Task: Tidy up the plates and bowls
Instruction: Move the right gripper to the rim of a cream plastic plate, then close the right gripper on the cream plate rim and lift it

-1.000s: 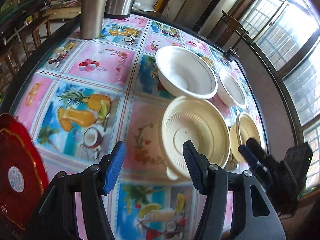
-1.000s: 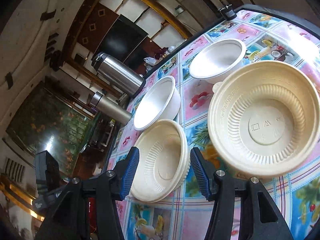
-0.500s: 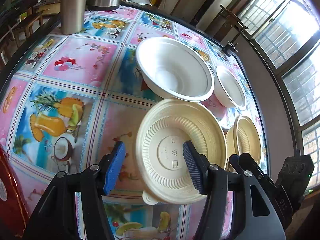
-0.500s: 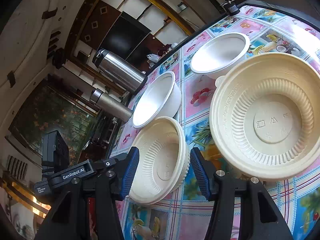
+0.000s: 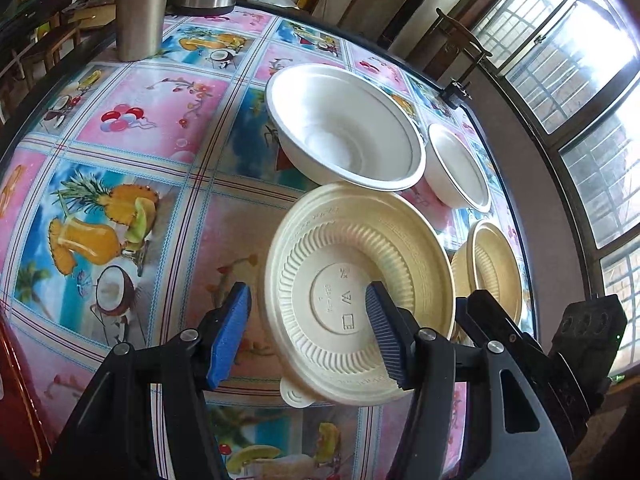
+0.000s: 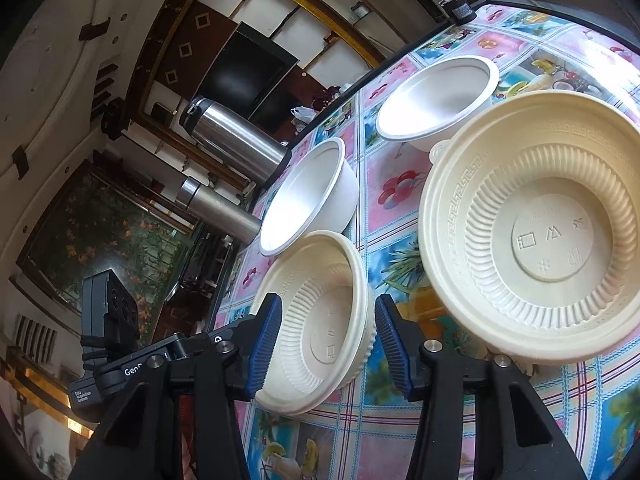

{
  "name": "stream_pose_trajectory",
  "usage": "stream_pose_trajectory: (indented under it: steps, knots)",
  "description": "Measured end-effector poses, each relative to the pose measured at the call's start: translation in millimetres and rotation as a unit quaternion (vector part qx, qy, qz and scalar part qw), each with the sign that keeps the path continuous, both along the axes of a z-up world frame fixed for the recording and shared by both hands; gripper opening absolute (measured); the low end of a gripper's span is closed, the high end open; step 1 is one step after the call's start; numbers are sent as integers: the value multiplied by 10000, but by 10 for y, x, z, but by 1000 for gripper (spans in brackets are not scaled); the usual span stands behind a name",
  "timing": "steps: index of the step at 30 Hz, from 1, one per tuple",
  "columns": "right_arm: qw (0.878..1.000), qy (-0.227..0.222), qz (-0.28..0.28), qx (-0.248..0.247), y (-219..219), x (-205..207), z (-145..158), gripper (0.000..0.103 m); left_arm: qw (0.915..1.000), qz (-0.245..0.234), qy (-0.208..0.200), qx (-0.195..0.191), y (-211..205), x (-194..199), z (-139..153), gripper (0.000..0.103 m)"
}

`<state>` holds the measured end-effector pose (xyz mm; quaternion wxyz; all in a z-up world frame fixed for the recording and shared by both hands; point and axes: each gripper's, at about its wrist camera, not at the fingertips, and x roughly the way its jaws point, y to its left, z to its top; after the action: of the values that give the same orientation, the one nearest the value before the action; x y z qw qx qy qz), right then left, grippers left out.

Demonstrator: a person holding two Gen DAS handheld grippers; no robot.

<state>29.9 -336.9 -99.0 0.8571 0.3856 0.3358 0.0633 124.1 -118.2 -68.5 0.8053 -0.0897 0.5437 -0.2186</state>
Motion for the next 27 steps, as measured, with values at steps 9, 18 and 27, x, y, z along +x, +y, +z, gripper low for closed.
stream_pose_trajectory:
  steps: [9, 18, 27]
  knots:
    - [9996, 229, -15, 174, -36, 52, -112, 25, 9999, 34, -12, -107, 39, -6, 9, 53]
    - [9996, 279, -85, 40, -37, 54, -129, 12, 9998, 159, -101, -12, 102, -7, 3, 26]
    - [9996, 254, -102, -64, -9, 34, -113, 12, 9994, 212, -203, 168, 139, -26, -19, 9]
